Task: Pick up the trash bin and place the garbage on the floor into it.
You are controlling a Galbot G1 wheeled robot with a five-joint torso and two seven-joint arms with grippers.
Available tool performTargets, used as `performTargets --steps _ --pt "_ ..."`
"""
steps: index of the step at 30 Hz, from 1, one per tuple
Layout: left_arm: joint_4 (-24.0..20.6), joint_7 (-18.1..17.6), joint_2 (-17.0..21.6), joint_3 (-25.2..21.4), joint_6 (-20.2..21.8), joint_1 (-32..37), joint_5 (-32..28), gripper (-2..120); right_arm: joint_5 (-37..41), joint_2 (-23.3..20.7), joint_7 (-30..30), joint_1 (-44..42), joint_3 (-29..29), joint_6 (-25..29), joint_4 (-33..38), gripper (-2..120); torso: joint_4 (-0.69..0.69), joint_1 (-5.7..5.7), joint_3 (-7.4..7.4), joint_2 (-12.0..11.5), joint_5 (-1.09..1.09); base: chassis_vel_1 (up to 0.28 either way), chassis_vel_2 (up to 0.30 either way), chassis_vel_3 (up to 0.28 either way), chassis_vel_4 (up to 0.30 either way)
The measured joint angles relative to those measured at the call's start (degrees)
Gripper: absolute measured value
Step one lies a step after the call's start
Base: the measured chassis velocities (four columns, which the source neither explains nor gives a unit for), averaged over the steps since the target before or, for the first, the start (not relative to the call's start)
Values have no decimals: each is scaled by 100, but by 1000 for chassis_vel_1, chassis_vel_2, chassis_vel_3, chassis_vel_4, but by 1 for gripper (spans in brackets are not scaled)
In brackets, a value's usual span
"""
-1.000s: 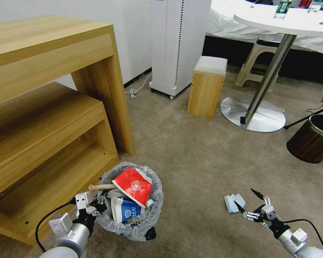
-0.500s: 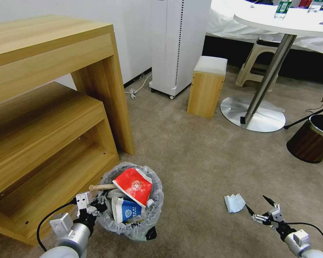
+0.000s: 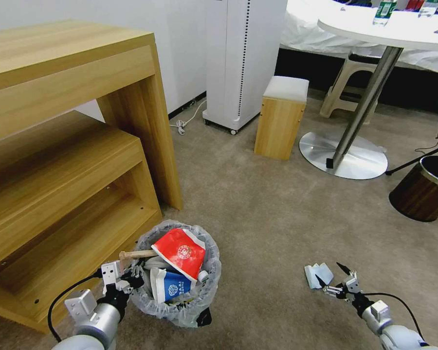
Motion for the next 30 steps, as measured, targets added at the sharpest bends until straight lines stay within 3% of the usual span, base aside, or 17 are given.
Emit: performTargets --steps 7,12,14,20,22,23,30 --pt "-16 -6 -13 7 -1 27 -6 1 -223 318 -144 324 -5 113 -696 93 1 0 0 0 0 0 0 0 0" --pt "-122 -10 -30 7 -3 93 -16 1 -580 680 -473 621 188 357 -1363 75 2 0 0 0 1 0 0 0 0" --pt "-129 -12 -30 7 -3 96 -19 1 -605 709 -495 633 201 368 -1398 72 2 0 0 0 2 0 0 0 0" --pt "-142 -21 -70 26 -13 73 -28 1 -739 823 -542 642 256 388 -1417 45 1 0 0 0 1 0 0 0 0" --pt "-142 -21 -74 33 -16 68 -28 1 -768 823 -545 643 266 388 -1417 43 1 0 0 0 1 0 0 0 0" --pt "-143 -21 -78 38 -18 53 -28 1 -798 806 -566 633 303 389 -1380 34 1 0 0 0 1 0 0 0 0" --pt "-147 -21 -75 35 -19 32 -32 1 -794 690 -751 521 429 391 -1204 12 1 0 0 0 1 0 0 0 0"
